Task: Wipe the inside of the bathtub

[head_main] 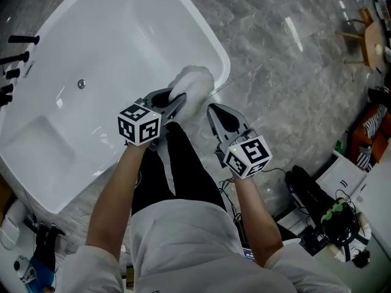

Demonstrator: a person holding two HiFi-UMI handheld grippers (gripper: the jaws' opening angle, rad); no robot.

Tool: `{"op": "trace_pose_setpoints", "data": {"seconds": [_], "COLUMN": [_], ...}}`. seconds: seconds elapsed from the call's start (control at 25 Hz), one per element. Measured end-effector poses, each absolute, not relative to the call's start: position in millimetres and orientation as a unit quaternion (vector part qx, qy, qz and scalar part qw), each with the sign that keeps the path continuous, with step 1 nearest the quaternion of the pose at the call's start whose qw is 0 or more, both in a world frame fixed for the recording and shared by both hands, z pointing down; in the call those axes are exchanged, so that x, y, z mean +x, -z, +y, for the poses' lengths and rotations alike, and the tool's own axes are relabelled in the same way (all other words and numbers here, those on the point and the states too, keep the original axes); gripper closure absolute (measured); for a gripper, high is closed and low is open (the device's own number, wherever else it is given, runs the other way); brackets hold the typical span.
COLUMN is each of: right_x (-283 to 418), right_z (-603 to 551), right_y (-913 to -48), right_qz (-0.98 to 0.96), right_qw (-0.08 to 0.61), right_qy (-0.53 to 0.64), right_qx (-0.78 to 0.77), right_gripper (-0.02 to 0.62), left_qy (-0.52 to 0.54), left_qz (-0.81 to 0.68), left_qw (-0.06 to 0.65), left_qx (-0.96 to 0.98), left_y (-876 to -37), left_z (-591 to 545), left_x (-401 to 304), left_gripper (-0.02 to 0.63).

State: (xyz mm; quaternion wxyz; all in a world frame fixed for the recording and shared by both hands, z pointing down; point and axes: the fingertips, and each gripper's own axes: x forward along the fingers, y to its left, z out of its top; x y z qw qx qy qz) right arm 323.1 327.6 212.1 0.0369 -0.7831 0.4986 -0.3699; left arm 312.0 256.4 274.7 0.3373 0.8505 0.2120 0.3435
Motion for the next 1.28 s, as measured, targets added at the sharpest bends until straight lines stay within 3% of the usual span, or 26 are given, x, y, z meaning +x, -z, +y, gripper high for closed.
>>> {"op": "trace_pose_setpoints", "data": {"seconds": [0.16, 0.84, 1.12, 1.28], "right_x": [330.3, 344.3, 344.7, 341.0], "right_z": [338.4, 342.4, 335.5, 309.2], "right_y": [-241.0, -302.9, -314.5, -328.1], "right_qz": [0.485, 0.468, 0.479, 0.506], "right_qw": [0.039, 0.064, 0.054, 0.004], "right_qy": [0.384, 0.399, 0.395, 0.394], "right_qx": [-0.785, -0.786, -0.782, -0.767], "right_gripper": [0.577, 0.575, 0.577, 0.575], "left_qy": [-0.356, -0.415, -0.444, -0.439], "left_qz": [0.203, 0.239, 0.274, 0.268], "left_qw": [0.387, 0.461, 0.433, 0.424], "left_qx": [0.826, 0.747, 0.735, 0.745], "left_y": [-316.4, -419.3, -438.9, -453.8], "left_z": [264.5, 290.7, 290.8, 283.9], "left_x": [332.1, 373.0, 370.4, 367.7], "left_gripper": [0.505, 0.506, 0.507, 0.507]}}
